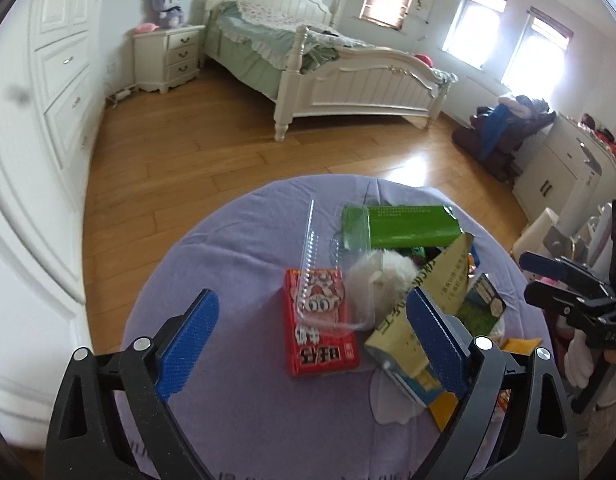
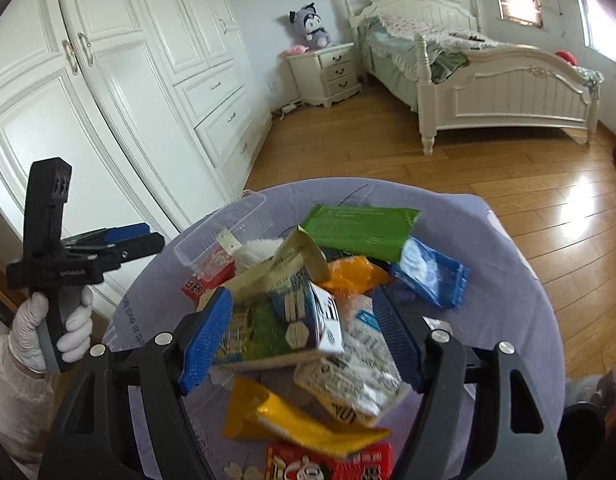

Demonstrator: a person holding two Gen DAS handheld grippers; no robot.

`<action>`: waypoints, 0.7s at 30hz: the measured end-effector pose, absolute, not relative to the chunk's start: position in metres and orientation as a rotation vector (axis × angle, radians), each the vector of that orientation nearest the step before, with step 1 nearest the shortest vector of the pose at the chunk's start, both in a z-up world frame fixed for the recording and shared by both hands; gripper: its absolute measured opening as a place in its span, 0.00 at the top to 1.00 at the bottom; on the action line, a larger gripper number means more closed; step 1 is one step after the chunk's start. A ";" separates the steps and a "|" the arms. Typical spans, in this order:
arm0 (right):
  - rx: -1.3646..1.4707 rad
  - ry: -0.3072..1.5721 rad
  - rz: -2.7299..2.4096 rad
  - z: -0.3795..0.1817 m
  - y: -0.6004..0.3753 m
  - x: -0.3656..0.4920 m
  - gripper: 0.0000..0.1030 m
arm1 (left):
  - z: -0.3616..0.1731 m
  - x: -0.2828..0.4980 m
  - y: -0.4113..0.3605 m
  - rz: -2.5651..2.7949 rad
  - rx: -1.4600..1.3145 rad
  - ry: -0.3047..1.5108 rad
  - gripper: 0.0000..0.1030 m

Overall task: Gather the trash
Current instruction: 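Grasp the clear plastic tray with the left gripper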

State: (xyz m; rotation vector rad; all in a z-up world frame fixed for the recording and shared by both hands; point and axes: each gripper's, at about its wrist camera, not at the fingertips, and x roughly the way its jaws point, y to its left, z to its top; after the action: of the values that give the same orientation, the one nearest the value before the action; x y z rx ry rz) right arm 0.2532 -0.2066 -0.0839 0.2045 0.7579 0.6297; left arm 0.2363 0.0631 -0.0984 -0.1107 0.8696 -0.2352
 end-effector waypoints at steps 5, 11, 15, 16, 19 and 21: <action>0.129 0.929 0.631 -0.118 -0.179 0.304 0.32 | -0.126 0.296 0.048 -0.272 -0.068 0.972 0.25; 0.081 1.010 0.719 -0.133 -0.169 0.306 0.62 | -0.152 0.337 0.059 -0.318 -0.217 1.050 0.49; 0.070 0.996 0.734 -0.134 -0.173 0.301 0.66 | -0.154 0.337 0.066 -0.345 -0.293 1.025 0.53; 0.078 0.982 0.730 -0.132 -0.176 0.296 0.66 | -0.154 0.335 0.067 -0.350 -0.310 1.020 0.54; 0.114 0.916 0.708 -0.122 -0.185 0.285 0.67 | -0.141 0.306 0.067 -0.363 -0.332 0.971 0.54; 0.134 0.832 0.671 -0.102 -0.199 0.268 0.67 | -0.122 0.286 0.068 -0.365 -0.340 0.921 0.54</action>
State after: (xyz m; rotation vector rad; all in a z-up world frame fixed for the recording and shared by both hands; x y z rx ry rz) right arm 0.2682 -0.1992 -0.1018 0.1345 0.8324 0.6709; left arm 0.2858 0.0681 -0.1222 -0.3399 0.9215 -0.3649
